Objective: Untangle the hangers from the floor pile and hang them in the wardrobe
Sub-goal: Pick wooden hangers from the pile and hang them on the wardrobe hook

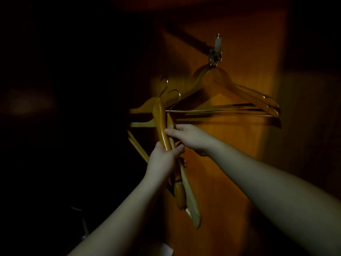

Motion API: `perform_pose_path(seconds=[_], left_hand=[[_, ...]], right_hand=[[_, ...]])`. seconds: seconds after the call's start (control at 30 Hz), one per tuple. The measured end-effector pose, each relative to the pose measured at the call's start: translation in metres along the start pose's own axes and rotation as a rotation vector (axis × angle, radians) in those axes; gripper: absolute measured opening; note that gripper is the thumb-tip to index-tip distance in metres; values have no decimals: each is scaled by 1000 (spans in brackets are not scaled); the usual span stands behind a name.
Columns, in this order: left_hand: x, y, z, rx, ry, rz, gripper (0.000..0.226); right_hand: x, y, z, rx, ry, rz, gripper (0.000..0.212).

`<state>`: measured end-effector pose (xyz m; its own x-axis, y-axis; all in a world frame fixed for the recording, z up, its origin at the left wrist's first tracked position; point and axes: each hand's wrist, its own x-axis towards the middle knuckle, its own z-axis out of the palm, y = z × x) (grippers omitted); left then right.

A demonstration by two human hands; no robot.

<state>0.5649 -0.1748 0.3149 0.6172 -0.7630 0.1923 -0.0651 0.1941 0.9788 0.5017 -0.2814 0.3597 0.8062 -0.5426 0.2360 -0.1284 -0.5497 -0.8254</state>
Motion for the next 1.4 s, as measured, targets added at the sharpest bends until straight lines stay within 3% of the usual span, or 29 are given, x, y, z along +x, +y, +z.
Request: perform_pose_path(seconds=[0.2, 0.43, 0.67, 0.83, 0.97, 1.4], left_hand=[[0, -15, -5, 10, 66, -23, 28], [0, -16, -27, 12, 158, -74, 22], [6, -12, -32, -3, 150, 0, 19], [13, -3, -20, 5, 153, 40, 16], [17, 6, -10, 46, 140, 62, 14], [34, 39, 13, 166, 107, 163, 24]], right_hand=[[-2, 16, 3, 72, 138, 51, 18], [-24, 38, -45, -70, 192, 53, 17], [-49, 56, -81, -286, 194, 109, 11], [-59, 53, -95, -441, 271, 162, 20], [-65, 48, -107, -530, 346, 182, 56], [-63, 38, -151, -888, 611, 130, 58]])
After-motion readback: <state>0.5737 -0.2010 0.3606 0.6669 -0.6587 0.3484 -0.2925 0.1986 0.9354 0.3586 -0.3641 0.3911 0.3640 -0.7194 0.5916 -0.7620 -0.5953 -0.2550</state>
